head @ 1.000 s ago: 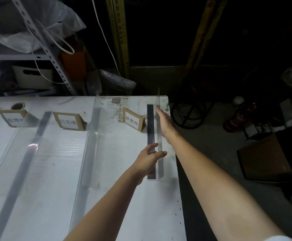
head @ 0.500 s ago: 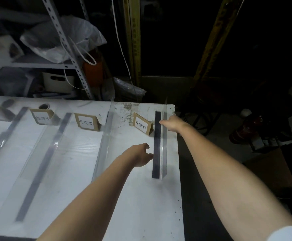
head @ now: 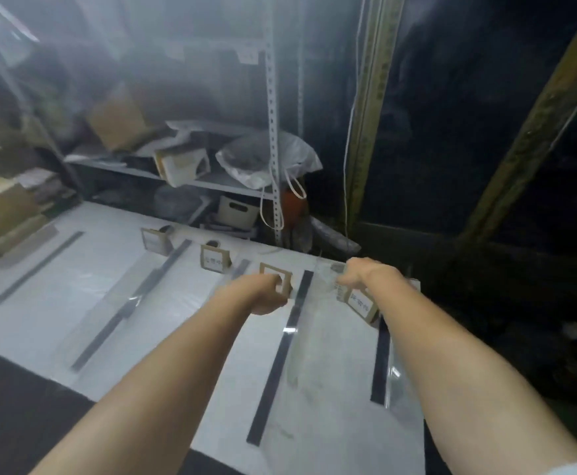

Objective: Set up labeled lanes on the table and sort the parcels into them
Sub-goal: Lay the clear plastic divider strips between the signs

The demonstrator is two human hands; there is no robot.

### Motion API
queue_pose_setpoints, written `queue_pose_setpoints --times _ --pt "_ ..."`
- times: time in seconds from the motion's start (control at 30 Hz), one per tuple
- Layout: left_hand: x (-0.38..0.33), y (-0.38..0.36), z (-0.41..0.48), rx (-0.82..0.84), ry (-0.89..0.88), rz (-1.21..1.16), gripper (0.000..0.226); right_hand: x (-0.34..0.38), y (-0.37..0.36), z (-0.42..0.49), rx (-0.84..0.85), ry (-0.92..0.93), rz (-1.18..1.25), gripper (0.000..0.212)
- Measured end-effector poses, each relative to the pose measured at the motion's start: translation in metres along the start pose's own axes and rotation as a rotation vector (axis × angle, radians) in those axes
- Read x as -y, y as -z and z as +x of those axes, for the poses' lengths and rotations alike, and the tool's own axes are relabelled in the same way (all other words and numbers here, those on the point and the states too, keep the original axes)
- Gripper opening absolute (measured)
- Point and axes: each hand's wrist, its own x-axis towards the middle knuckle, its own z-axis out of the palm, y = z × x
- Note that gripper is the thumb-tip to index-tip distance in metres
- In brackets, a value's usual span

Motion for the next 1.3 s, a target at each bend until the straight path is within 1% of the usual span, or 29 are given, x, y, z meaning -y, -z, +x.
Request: queue_pose_setpoints --times 0.13,0.3,0.5,0.63,0.77,0.9,1.03,1.1,1.3 --pt "0.094 0.051 -0.044 -0.118 0.125 -0.012 0.056 0.113 0.008 -0.013 -0.02 0.141 -0.071 0.059" --pt "0.239 0.093 -0.096 -0.199 0.262 -0.056 0.059 0.267 0.007 -0.037 -0.063 0.303 -0.121 0.057" --pt "0.418 0.121 -0.157 -0.223 0.414 -0.102 0.058 0.444 -0.009 -0.055 -0.123 0.435 -0.089 0.061" --pt "0.517 0.126 -0.184 -0.24 0.494 -0.133 0.055 0.547 -0.028 -0.053 -0.093 0.515 -0.074 0.061" --pt "0.58 0.125 -0.187 -0.261 0.532 -0.183 0.05 0.618 -0.046 -0.034 -0.05 0.546 -0.116 0.066" --pt "0.632 0.122 -0.162 -0.266 0.538 -0.22 0.05 0.674 -0.064 0.003 -0.021 0.584 -0.139 0.066" --pt "0.679 0.128 -0.119 -0.202 0.539 -0.191 0.053 0.726 -0.081 0.059 0.019 0.589 -0.155 0.065" --pt "0.703 0.134 -0.091 -0.204 0.543 -0.154 0.054 0.754 -0.091 0.095 0.032 0.592 -0.128 0.067" --pt "0.763 0.152 -0.012 -0.139 0.51 -0.092 0.053 0.812 -0.127 0.176 0.114 0.535 -0.083 0.066"
